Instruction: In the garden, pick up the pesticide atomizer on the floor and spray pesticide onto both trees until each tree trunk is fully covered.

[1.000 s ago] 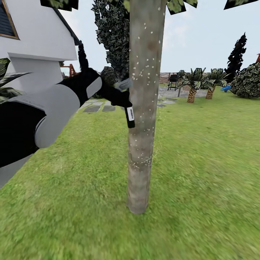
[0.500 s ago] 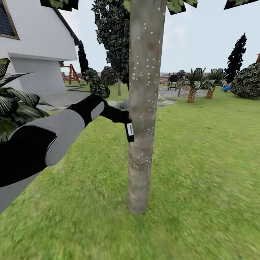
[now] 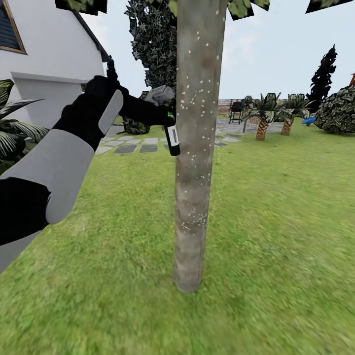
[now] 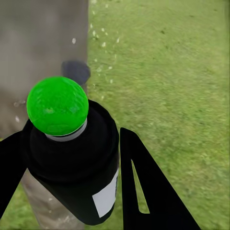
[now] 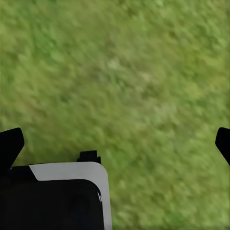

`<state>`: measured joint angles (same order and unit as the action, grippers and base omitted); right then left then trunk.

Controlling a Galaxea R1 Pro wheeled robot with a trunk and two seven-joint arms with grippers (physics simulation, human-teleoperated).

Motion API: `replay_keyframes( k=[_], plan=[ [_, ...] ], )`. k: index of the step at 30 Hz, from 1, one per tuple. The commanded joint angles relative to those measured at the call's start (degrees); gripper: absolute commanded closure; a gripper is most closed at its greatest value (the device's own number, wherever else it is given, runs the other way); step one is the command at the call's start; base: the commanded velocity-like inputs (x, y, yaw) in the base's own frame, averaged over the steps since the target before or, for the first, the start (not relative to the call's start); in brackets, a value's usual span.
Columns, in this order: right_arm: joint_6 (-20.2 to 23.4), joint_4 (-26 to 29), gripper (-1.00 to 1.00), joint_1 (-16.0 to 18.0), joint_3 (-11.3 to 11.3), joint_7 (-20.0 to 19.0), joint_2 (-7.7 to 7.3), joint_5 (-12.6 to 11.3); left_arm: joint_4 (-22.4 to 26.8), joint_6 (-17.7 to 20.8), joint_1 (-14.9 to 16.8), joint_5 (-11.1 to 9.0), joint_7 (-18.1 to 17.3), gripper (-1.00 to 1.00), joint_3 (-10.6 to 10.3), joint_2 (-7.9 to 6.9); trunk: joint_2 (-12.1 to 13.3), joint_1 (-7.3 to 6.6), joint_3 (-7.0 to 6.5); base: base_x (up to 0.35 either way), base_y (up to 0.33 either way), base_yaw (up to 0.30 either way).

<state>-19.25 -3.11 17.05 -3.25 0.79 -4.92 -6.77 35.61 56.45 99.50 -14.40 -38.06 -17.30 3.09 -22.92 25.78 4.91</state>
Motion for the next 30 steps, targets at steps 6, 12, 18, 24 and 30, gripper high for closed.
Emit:
replay_keyframes(
  k=[6, 12, 18, 24, 30],
  plan=[
    [0.0, 0.0, -1.0, 0.0, 0.0, 0.0, 0.0, 0.0, -0.3, 0.1, 0.0, 0.0, 0.0, 1.0, 0.4, -0.42, 0.0, 0.0, 0.0, 0.0, 0.0, 0.0],
    [0.0, 0.0, -1.0, 0.0, 0.0, 0.0, 0.0, 0.0, -14.7, -1.9, 0.0, -0.1, 0.1, 1.0, 0.2, -2.87, 0.0, 0.0, 0.0, 0.0, 0.0, 0.0],
    [0.0, 0.0, -1.0, 0.0, 0.0, 0.0, 0.0, 0.0, -22.5, -5.3, 0.0, -0.1, 0.1, 1.0, 0.1, -2.11, 0.0, 0.0, 0.0, 0.0, 0.0, 0.0],
    [0.0, 0.0, -1.0, 0.0, 0.0, 0.0, 0.0, 0.0, -22.5, -6.7, -1.8, -0.2, 0.2, 1.0, -0.1, -1.59, 0.0, 0.0, 0.0, 0.0, 0.0, 0.0],
    [0.0, 0.0, -1.0, 0.0, 0.0, 0.0, 0.0, 0.0, -16.6, -7.1, -1.9, -0.2, 0.2, 1.0, 0.3, -1.42, 0.0, 0.0, 0.0, 0.0, 0.0, 0.0]
  ],
)
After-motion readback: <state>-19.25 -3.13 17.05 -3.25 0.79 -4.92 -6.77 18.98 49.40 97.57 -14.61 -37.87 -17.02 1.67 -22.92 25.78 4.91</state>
